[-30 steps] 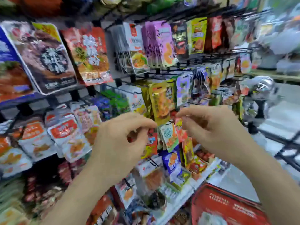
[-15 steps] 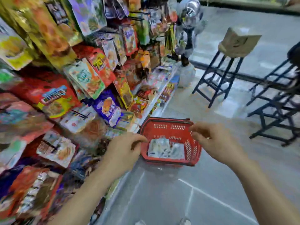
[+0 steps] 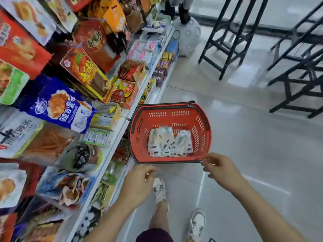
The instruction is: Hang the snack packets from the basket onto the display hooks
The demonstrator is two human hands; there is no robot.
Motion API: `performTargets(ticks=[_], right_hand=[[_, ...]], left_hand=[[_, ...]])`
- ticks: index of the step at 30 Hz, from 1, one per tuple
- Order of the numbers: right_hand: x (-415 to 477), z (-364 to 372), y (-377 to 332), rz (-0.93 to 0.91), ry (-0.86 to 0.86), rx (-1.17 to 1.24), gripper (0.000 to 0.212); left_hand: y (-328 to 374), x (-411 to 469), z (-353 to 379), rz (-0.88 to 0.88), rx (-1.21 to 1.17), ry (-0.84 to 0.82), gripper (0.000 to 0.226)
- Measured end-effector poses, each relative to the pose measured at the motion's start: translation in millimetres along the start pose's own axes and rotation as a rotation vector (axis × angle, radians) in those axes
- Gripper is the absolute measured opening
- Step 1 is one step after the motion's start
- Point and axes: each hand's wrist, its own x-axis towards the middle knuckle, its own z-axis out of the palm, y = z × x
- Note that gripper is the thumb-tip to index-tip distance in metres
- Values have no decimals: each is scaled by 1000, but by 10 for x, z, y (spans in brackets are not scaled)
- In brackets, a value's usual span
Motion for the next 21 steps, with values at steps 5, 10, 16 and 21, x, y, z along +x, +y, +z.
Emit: performTargets(ticks=[5, 10, 16, 21], right_hand=[[1194, 695, 108, 97, -1, 89, 20], [2783, 1545, 627, 185, -66, 100, 30], [4100, 2491, 1428, 256, -239, -89, 63], [4884, 2831, 1828, 244, -230, -180, 80]], left_hand=[[-511, 1409, 207, 4, 52, 11, 37], [-1317, 2973, 1026, -71, 133, -185, 38], [-2234, 4095, 2110, -257, 142, -367, 55], [-2730, 4626, 2788, -325, 278, -392, 88]])
